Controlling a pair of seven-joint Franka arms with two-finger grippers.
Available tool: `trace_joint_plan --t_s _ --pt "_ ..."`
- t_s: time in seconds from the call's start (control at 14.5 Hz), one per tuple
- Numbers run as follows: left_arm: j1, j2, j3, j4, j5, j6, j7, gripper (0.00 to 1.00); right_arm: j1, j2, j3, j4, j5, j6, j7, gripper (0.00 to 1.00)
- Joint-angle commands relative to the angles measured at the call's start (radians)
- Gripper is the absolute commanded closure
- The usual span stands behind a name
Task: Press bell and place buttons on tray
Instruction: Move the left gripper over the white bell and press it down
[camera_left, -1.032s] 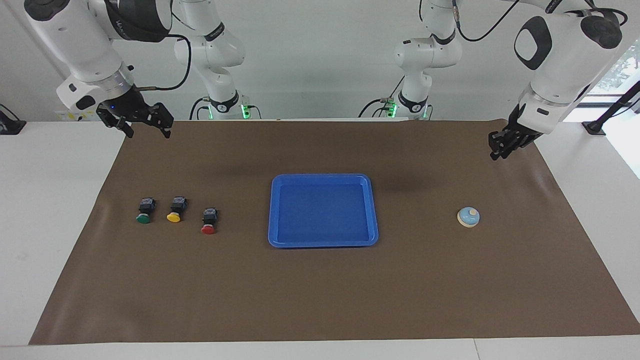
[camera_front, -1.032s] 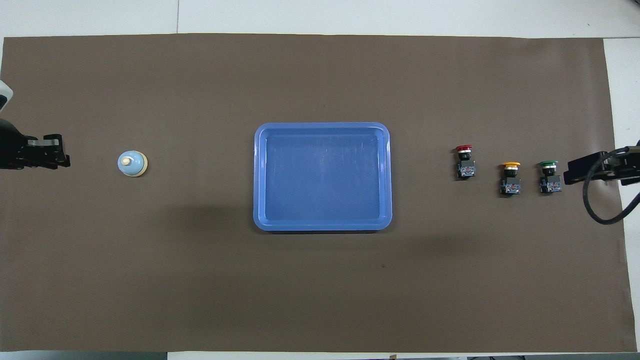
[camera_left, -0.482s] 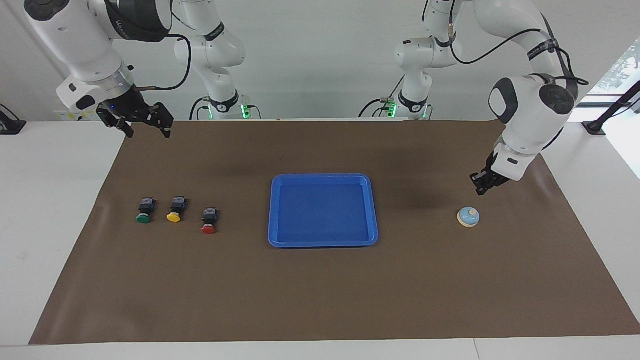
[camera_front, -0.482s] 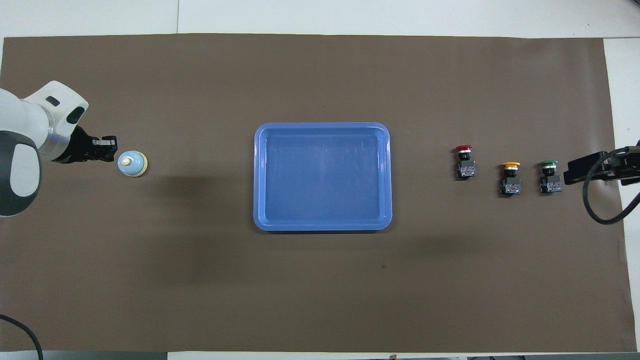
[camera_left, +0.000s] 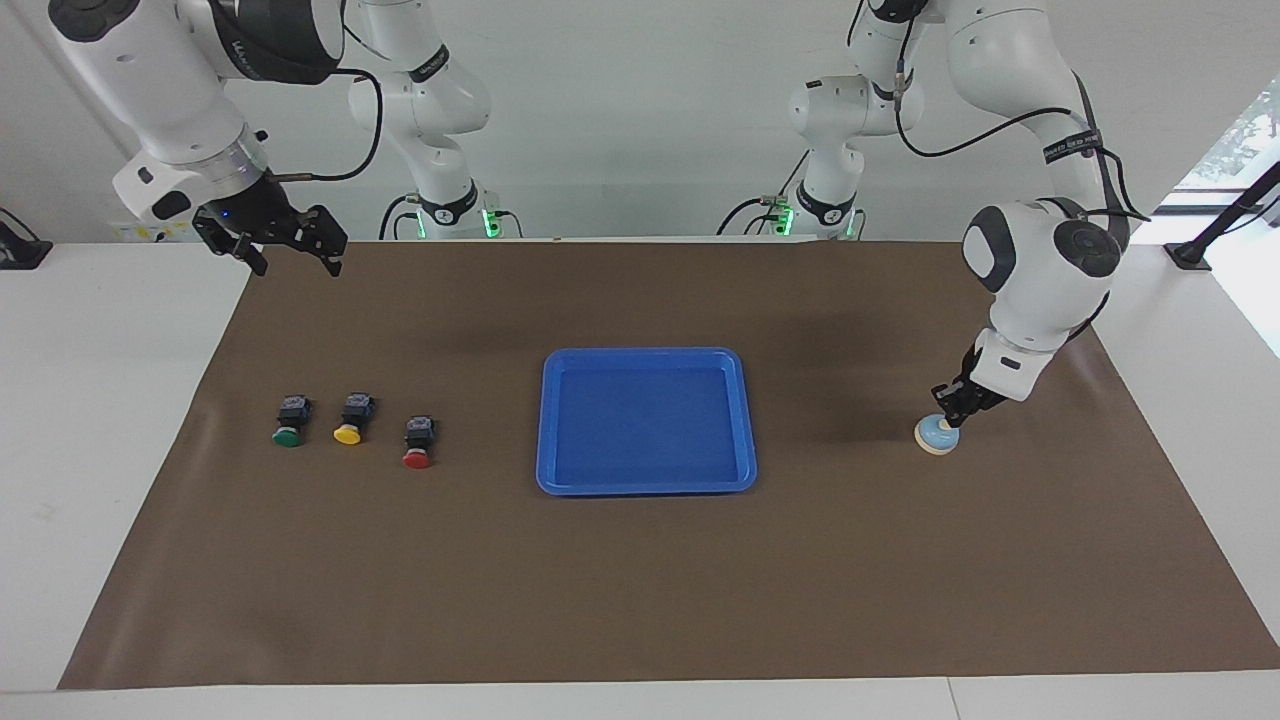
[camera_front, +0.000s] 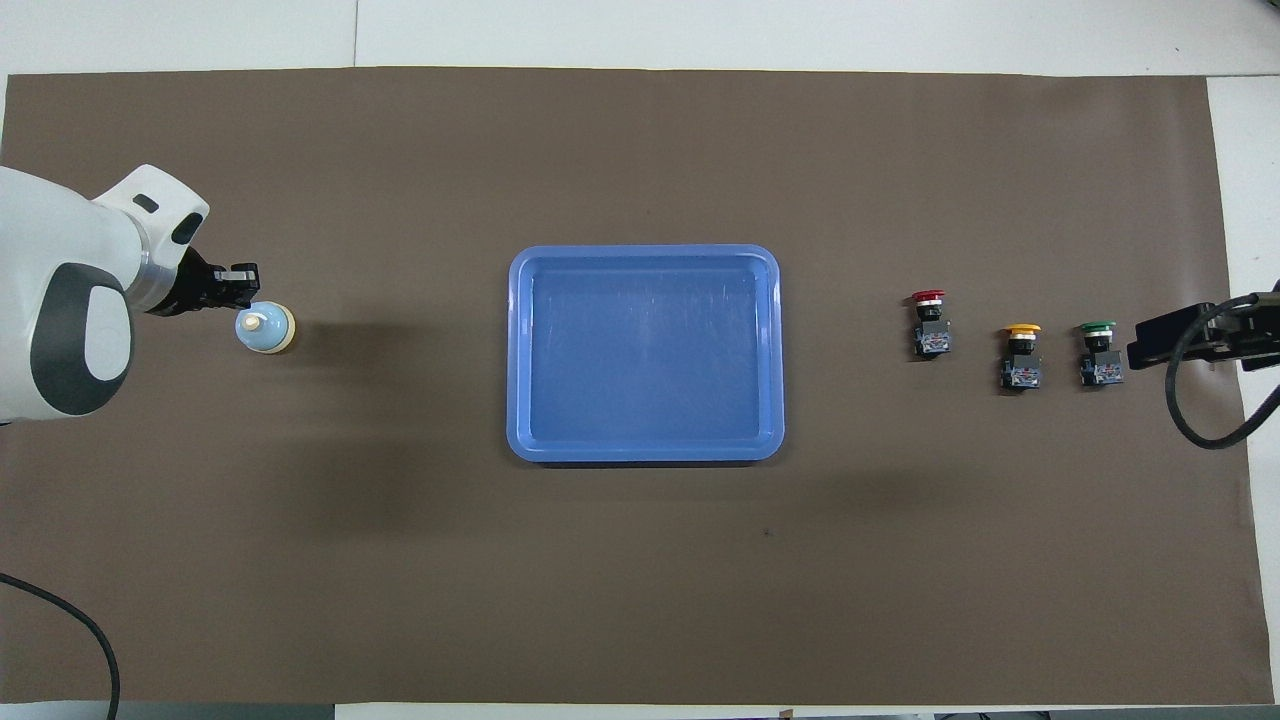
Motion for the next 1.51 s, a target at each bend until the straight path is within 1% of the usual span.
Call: trace_joint_plan --t_s 0.0,0.21,0.41,0.48,0.55,0.76,0.89,0.96,1.1,1.17,1.24,1.31,1.38,1.44 --pt "0.005 -0.015 0.003 -0.044 -0.006 0.037 0.0 1.0 -0.007 -0.009 0.006 -0.006 -0.008 -0.011 -0.019 0.0" --pt "0.004 -0.005 0.003 -0.053 -0.006 0.062 -0.001 1.0 -0.007 -0.009 0.005 -0.006 -0.008 -0.011 -0.019 0.0" --pt "0.008 0.011 0.003 -0.111 -0.006 0.14 0.005 1.0 -0.007 -0.009 0.005 -0.006 -0.008 -0.011 -0.019 0.0" --pt "0.018 0.023 0.003 -0.116 -0.006 0.155 0.011 1.0 -0.007 -0.009 0.005 -0.006 -0.008 -0.011 -0.019 0.0" --pt "0.019 0.037 0.003 -0.116 -0.006 0.158 0.013 1.0 -0.007 -0.009 0.005 -0.006 -0.008 -0.009 -0.019 0.0" --pt "0.019 0.045 0.003 -0.102 -0.006 0.143 0.011 1.0 -0.007 -0.009 0.005 -0.006 -0.008 -0.011 -0.017 0.0" --pt "0.005 0.04 0.002 -0.058 -0.006 0.085 0.007 1.0 -0.007 -0.009 0.005 -0.006 -0.008 -0.011 -0.019 0.0" --pt "0.004 0.029 0.002 -0.018 -0.006 0.012 0.004 1.0 -0.007 -0.009 0.005 -0.006 -0.008 -0.011 -0.019 0.0" --pt "0.004 -0.007 0.0 0.087 -0.006 -0.174 0.005 1.0 -0.007 -0.009 0.006 -0.006 -0.008 -0.011 -0.019 0.0" --pt "0.002 -0.021 -0.003 0.135 -0.006 -0.258 0.005 0.78 -0.007 -0.009 0.005 -0.006 -0.008 -0.011 -0.019 0.0" --pt "0.002 -0.047 -0.006 0.16 -0.006 -0.33 0.007 0.47 -0.007 -0.009 0.006 -0.006 -0.008 -0.011 -0.019 0.0" --pt "0.001 -0.069 -0.007 0.157 -0.006 -0.355 0.002 0.13 -0.007 -0.009 0.005 -0.006 -0.008 -0.011 -0.019 0.0" --pt "-0.016 -0.095 -0.006 0.154 -0.006 -0.374 -0.004 0.0 -0.007 -0.009 0.006 -0.006 -0.008 -0.011 -0.019 0.0" --pt "-0.028 -0.124 -0.006 0.152 -0.006 -0.391 -0.007 0.0 -0.007 -0.009 0.005 -0.006 -0.008 -0.011 -0.019 0.0"
